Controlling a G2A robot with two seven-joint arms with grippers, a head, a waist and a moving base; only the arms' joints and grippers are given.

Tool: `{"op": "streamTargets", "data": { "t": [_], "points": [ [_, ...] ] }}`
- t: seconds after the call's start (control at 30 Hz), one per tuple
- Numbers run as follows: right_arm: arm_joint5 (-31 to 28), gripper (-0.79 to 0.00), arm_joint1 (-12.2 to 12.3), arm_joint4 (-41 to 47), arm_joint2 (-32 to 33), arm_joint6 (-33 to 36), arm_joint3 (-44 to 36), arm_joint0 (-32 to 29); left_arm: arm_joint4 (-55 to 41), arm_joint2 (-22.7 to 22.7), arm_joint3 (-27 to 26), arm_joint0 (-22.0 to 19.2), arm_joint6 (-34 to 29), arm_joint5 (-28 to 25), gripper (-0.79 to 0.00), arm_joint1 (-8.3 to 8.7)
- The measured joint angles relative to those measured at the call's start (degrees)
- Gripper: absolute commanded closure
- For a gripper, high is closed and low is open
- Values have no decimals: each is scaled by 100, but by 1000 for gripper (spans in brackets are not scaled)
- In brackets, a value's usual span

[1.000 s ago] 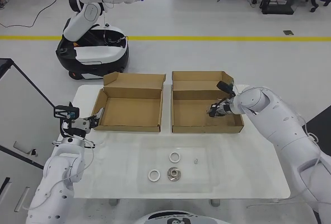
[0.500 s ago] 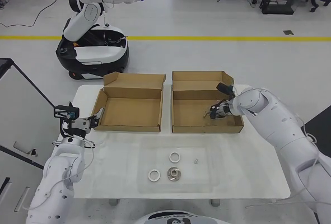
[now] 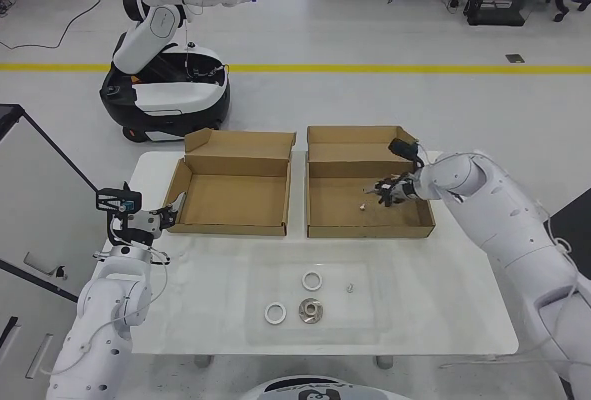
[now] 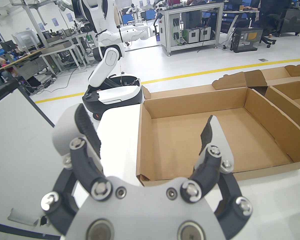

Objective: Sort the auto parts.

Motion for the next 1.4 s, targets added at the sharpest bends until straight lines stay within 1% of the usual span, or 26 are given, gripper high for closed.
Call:
{"op": "streamTargets", "data": {
  "t": [0.13,0.37,0.57,0.8,1.0,1.2,1.3,1.4],
  "points": [
    [-139,-785,113,-230,203,73,-452,-107,0,0,0,0,0,0,-785,0],
    [-627,-785,395,-667,780,275,-1508,-453,0,0,0,0,0,0,-785,0],
    [-959,-785,622,-770,1394,643,-2501,-838,0,0,0,0,0,0,-785,0],
    [-1491,-785,845,-1010,1959,1292,-3613,-1296,0,0,0,0,0,0,-785,0],
    [-1793,-785,993,-991,2393,1795,-4477,-1688,0,0,0,0,0,0,-785,0],
    [-1883,-785,1105,-1025,2685,2230,-5281,-2079,0,0,0,0,0,0,-785,0],
    [-1931,-785,1129,-986,2740,2295,-5543,-2178,0,0,0,0,0,0,-785,0],
    [-1934,-785,1130,-992,2742,2292,-5541,-2176,0,0,0,0,0,0,-785,0]
  ]
}}
